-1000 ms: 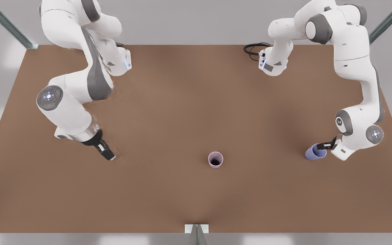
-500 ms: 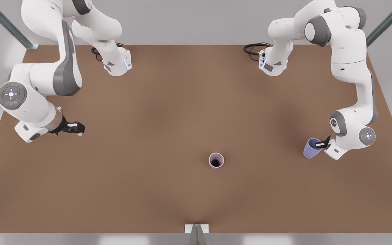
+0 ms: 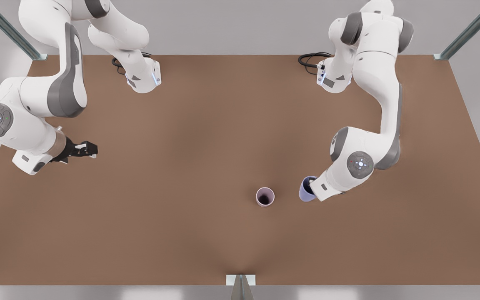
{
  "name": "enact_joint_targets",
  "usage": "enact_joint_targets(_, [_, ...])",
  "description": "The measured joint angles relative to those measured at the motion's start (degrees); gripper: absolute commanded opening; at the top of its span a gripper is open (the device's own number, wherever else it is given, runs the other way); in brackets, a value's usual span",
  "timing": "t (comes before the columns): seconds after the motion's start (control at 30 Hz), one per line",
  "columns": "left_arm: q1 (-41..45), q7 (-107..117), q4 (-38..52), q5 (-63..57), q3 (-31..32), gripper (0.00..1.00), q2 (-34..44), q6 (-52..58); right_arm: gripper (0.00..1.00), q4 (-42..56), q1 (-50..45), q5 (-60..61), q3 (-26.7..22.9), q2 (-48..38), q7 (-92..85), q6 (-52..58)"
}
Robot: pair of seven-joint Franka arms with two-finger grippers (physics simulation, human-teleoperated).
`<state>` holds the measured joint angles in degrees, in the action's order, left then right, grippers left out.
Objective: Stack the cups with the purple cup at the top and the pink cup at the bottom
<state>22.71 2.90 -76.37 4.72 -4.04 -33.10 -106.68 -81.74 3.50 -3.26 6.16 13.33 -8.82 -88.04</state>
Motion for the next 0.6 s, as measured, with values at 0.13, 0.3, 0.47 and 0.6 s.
enact_joint_targets(0.13, [4.46, 7.8, 7.37, 0.35, 1.6, 0.21, -4.12, 5.02, 1.0, -4.36, 1.2, 0.41, -0.3, -3.26, 0.57, -0.95])
enact_joint_targets(0.3, [6.92, 16.33, 10.12, 2.53, 2.15, 0.21, -6.26, 4.03, 1.0, -4.64, 1.31, 0.59, -0.37, -3.35, 1.19, -1.6])
enact_joint_targets(0.47, [8.03, 23.16, 10.24, 3.39, 2.32, 0.21, -8.39, -0.35, 1.0, -4.46, 1.73, 0.85, -0.43, -3.07, 1.66, -2.0])
enact_joint_targets(0.6, [8.07, 27.46, 10.02, 3.46, 2.31, 0.21, -8.96, -2.4, 1.0, -4.29, 1.92, 1.03, -0.38, -2.84, 1.93, -2.0])
